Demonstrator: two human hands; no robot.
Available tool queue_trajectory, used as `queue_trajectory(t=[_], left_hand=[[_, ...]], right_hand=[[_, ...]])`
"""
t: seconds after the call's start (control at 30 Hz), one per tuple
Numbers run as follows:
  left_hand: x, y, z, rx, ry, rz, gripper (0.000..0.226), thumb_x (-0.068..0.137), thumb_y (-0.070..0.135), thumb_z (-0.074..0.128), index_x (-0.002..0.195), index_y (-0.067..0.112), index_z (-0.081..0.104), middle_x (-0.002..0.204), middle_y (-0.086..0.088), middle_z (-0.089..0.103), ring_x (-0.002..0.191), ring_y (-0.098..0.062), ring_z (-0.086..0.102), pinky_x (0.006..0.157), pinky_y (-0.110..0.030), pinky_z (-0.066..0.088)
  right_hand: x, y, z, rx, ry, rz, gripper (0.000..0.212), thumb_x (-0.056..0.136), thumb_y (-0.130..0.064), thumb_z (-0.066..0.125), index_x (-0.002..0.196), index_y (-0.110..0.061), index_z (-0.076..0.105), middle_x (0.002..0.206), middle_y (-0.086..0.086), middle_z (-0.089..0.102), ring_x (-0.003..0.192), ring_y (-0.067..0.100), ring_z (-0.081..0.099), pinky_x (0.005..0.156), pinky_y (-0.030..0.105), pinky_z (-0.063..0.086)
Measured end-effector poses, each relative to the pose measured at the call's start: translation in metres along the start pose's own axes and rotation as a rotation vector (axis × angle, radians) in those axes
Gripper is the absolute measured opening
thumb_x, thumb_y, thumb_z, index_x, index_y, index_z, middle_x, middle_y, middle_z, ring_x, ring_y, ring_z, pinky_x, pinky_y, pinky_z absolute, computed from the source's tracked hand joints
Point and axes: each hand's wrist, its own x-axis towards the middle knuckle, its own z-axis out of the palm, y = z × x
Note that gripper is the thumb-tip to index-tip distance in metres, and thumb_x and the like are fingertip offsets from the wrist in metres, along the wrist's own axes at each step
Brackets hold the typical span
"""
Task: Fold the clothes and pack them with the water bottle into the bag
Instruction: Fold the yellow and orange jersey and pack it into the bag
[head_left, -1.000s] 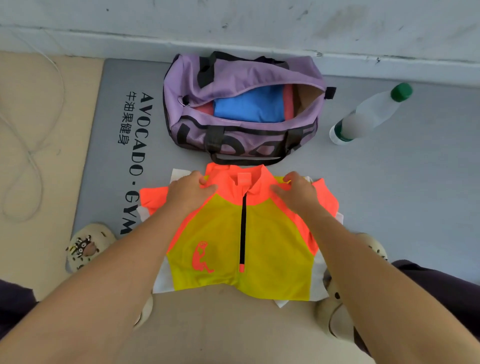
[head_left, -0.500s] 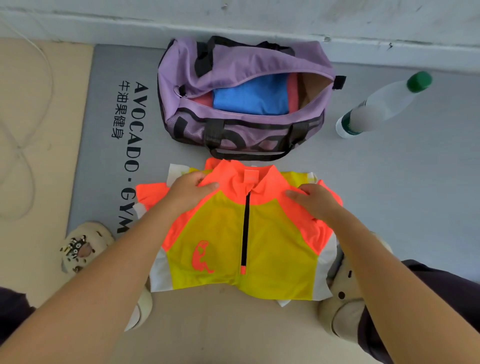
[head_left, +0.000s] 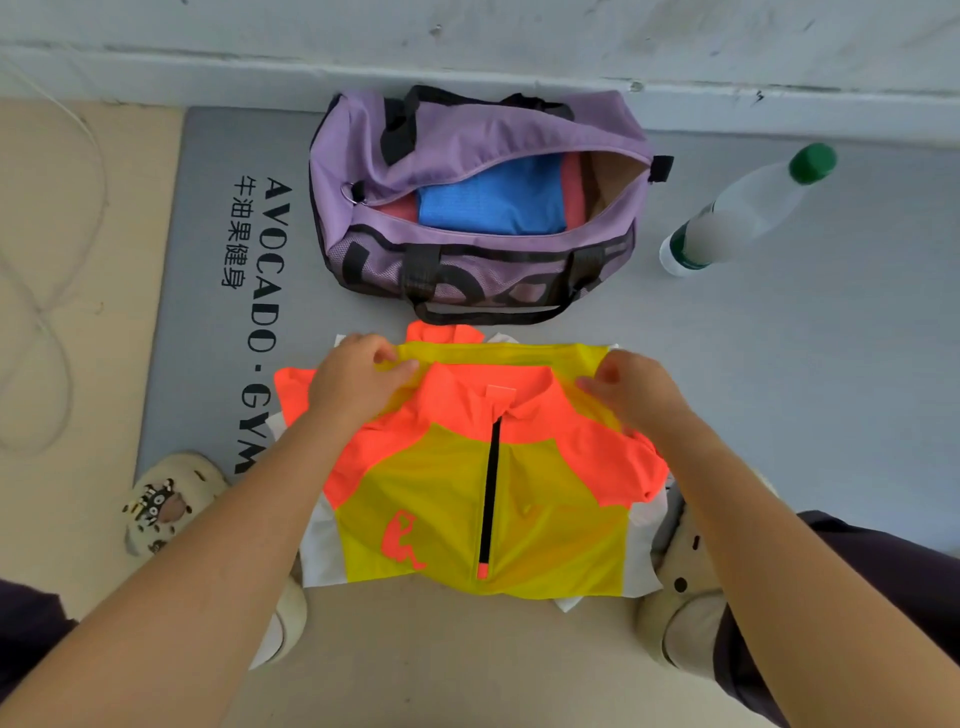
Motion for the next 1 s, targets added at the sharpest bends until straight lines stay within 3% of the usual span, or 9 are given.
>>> queue_trajectory(t=[0.07, 0.17, 0.23, 0.37, 0.47, 0.63, 0.77, 0.9, 1.0], left_hand=[[0.009, 0.005, 0.005, -0.019, -0.036, 0.060, 0.032, 0.085, 0.037, 0.071, 0.107, 0.016, 0.065, 0.116, -0.007, 0.059, 0.104, -0.026, 0.058, 0.088, -0.037, 0.044], [0.022, 0.006, 0.011, 0.027, -0.138, 0.091, 0.039, 0.087, 0.033, 0.070, 0.121, 0.015, 0.061, 0.126, -0.009, 0.054, 0.112, -0.028, 0.056, 0.095, -0.038, 0.044], [0.030, 0.004, 0.011, 0.071, -0.172, 0.075, 0.032, 0.087, 0.037, 0.070, 0.112, 0.018, 0.063, 0.118, -0.008, 0.055, 0.106, -0.028, 0.058, 0.093, -0.038, 0.046], [0.043, -0.007, 0.003, 0.192, -0.285, 0.003, 0.030, 0.080, 0.048, 0.074, 0.092, 0.022, 0.063, 0.100, -0.006, 0.055, 0.093, -0.026, 0.057, 0.084, -0.037, 0.048], [0.047, -0.012, 0.001, 0.074, -0.252, 0.096, 0.023, 0.078, 0.034, 0.080, 0.090, 0.016, 0.070, 0.101, -0.006, 0.050, 0.093, -0.019, 0.052, 0.085, -0.029, 0.042], [0.048, -0.009, 0.005, -0.082, -0.219, 0.075, 0.019, 0.079, 0.029, 0.078, 0.086, 0.025, 0.060, 0.076, 0.008, 0.058, 0.070, -0.017, 0.054, 0.062, -0.029, 0.039], [0.042, -0.007, 0.011, 0.065, -0.252, 0.062, 0.030, 0.078, 0.039, 0.077, 0.095, 0.022, 0.059, 0.099, 0.000, 0.061, 0.089, -0.022, 0.058, 0.072, -0.033, 0.042], [0.036, -0.002, 0.007, 0.203, -0.312, 0.047, 0.036, 0.080, 0.052, 0.072, 0.064, 0.025, 0.054, 0.084, -0.008, 0.056, 0.089, -0.030, 0.057, 0.073, -0.037, 0.046], [0.034, 0.002, 0.001, 0.045, -0.267, 0.095, 0.033, 0.079, 0.034, 0.078, 0.059, 0.024, 0.053, 0.085, -0.011, 0.053, 0.087, -0.026, 0.054, 0.076, -0.035, 0.044]], right_hand=[[0.008, -0.008, 0.004, 0.100, 0.128, -0.078, 0.029, 0.087, -0.030, 0.071, 0.105, -0.010, 0.062, 0.108, 0.011, 0.063, 0.099, 0.028, 0.058, 0.075, 0.028, 0.036], [0.022, -0.019, 0.009, 0.077, 0.048, -0.108, 0.045, 0.086, -0.027, 0.071, 0.127, -0.014, 0.055, 0.129, 0.007, 0.057, 0.114, 0.028, 0.056, 0.089, 0.031, 0.041], [0.030, -0.023, 0.011, -0.007, -0.021, -0.133, 0.050, 0.087, -0.027, 0.071, 0.131, -0.015, 0.053, 0.131, 0.009, 0.053, 0.116, 0.031, 0.055, 0.093, 0.034, 0.042], [0.041, -0.027, 0.005, -0.186, -0.104, -0.092, 0.042, 0.083, -0.030, 0.072, 0.120, -0.015, 0.059, 0.114, 0.015, 0.054, 0.106, 0.035, 0.056, 0.084, 0.035, 0.044], [0.043, -0.028, -0.001, -0.226, -0.149, -0.142, 0.027, 0.078, -0.026, 0.076, 0.101, -0.015, 0.068, 0.095, 0.005, 0.045, 0.101, 0.033, 0.055, 0.082, 0.034, 0.046], [0.044, -0.031, 0.000, -0.131, -0.103, -0.254, 0.036, 0.080, -0.014, 0.071, 0.114, -0.014, 0.060, 0.118, 0.010, 0.055, 0.105, 0.031, 0.056, 0.085, 0.031, 0.042], [0.044, -0.032, 0.015, -0.224, -0.111, -0.188, 0.033, 0.086, -0.016, 0.061, 0.117, -0.015, 0.052, 0.117, 0.012, 0.057, 0.106, 0.034, 0.057, 0.089, 0.037, 0.045], [0.045, -0.036, 0.015, -0.303, -0.110, -0.098, 0.030, 0.086, -0.023, 0.062, 0.115, -0.014, 0.061, 0.115, 0.015, 0.055, 0.107, 0.035, 0.056, 0.084, 0.036, 0.045], [0.045, -0.036, 0.006, -0.258, -0.082, -0.141, 0.022, 0.083, -0.021, 0.066, 0.103, -0.012, 0.065, 0.107, 0.012, 0.054, 0.100, 0.034, 0.056, 0.075, 0.032, 0.041]])
